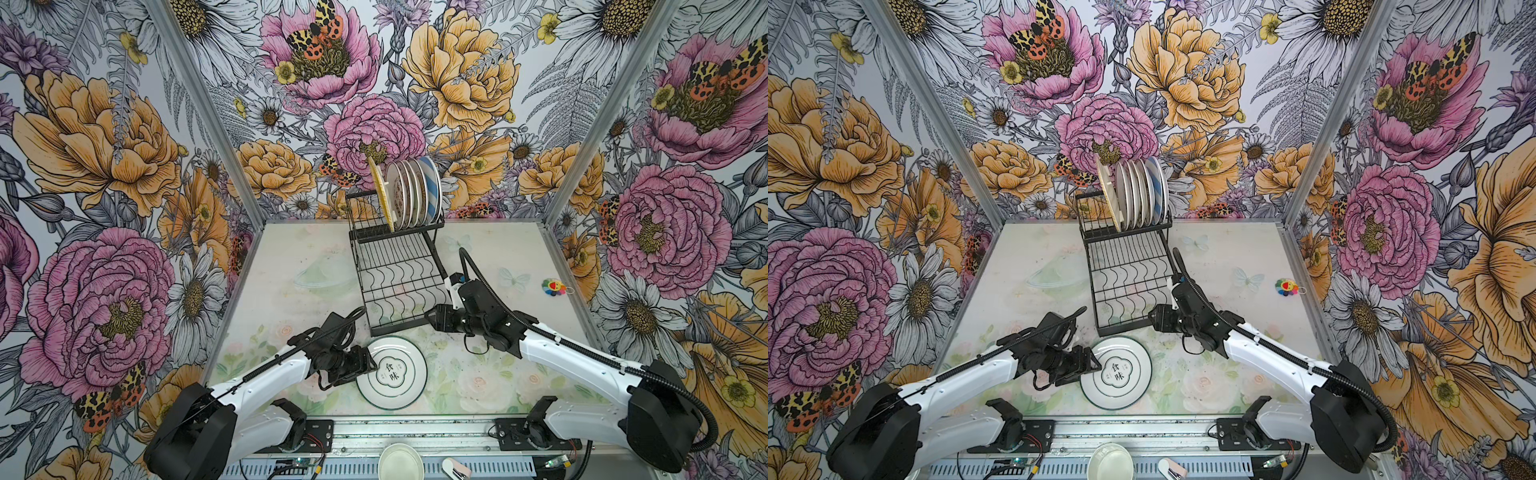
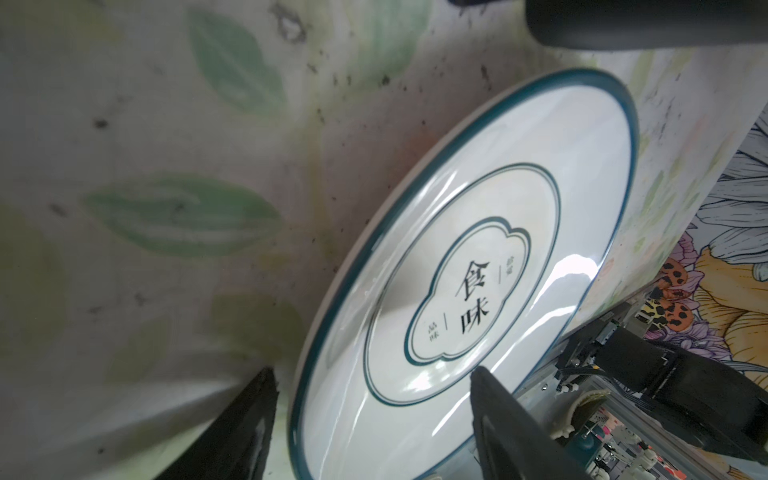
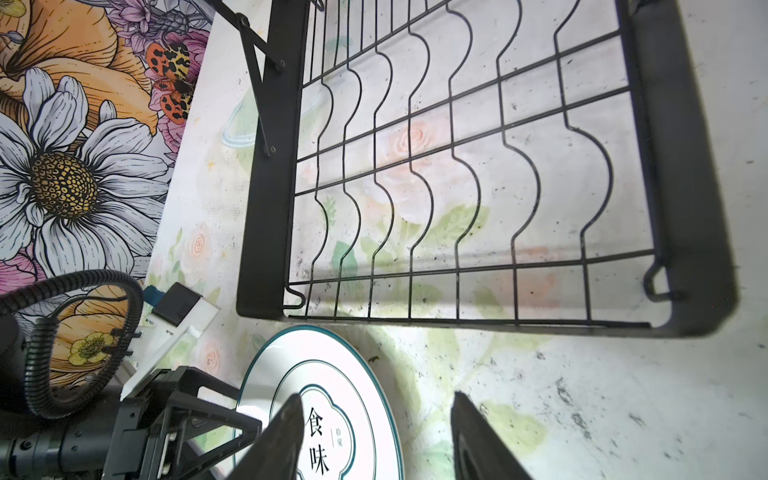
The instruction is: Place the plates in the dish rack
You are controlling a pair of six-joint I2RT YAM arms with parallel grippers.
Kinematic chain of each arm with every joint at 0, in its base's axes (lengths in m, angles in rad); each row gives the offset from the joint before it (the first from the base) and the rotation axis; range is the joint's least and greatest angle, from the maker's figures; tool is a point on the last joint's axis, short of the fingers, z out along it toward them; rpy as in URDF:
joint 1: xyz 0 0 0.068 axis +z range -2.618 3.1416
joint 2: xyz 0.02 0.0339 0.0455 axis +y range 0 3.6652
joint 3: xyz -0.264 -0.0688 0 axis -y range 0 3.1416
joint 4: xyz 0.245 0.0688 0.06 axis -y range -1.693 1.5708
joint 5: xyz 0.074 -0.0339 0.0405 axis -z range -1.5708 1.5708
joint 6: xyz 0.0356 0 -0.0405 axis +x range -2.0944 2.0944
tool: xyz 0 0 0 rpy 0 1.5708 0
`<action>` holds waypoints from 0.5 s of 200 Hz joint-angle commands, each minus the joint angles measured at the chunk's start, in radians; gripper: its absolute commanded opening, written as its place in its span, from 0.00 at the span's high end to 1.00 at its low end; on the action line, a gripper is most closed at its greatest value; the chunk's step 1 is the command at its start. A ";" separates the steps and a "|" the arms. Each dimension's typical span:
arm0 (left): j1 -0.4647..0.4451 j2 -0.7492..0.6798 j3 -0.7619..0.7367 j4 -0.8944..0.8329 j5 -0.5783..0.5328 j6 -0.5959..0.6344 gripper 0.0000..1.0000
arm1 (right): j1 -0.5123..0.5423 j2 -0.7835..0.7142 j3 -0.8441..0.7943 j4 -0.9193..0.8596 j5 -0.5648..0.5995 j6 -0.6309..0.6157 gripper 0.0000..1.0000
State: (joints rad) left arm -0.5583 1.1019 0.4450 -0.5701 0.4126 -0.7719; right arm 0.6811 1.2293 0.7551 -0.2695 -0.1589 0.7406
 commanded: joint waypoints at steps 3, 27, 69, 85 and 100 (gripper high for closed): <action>-0.009 -0.021 -0.056 0.086 -0.016 -0.027 0.34 | -0.012 -0.026 0.003 0.012 -0.029 -0.001 0.43; -0.009 -0.047 -0.099 0.130 -0.006 -0.050 0.40 | -0.021 -0.031 -0.001 0.013 -0.037 -0.002 0.43; -0.009 -0.094 -0.166 0.194 0.000 -0.087 0.56 | -0.035 -0.030 -0.003 0.013 -0.053 -0.004 0.43; -0.009 -0.093 -0.174 0.202 0.003 -0.088 0.63 | -0.039 -0.025 -0.003 0.012 -0.059 -0.006 0.43; -0.009 -0.092 -0.174 0.202 0.004 -0.087 0.68 | -0.042 -0.022 -0.003 0.013 -0.065 -0.007 0.43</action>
State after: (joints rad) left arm -0.5610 1.0039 0.2970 -0.3702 0.4236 -0.8528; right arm 0.6479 1.2228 0.7551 -0.2699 -0.2035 0.7403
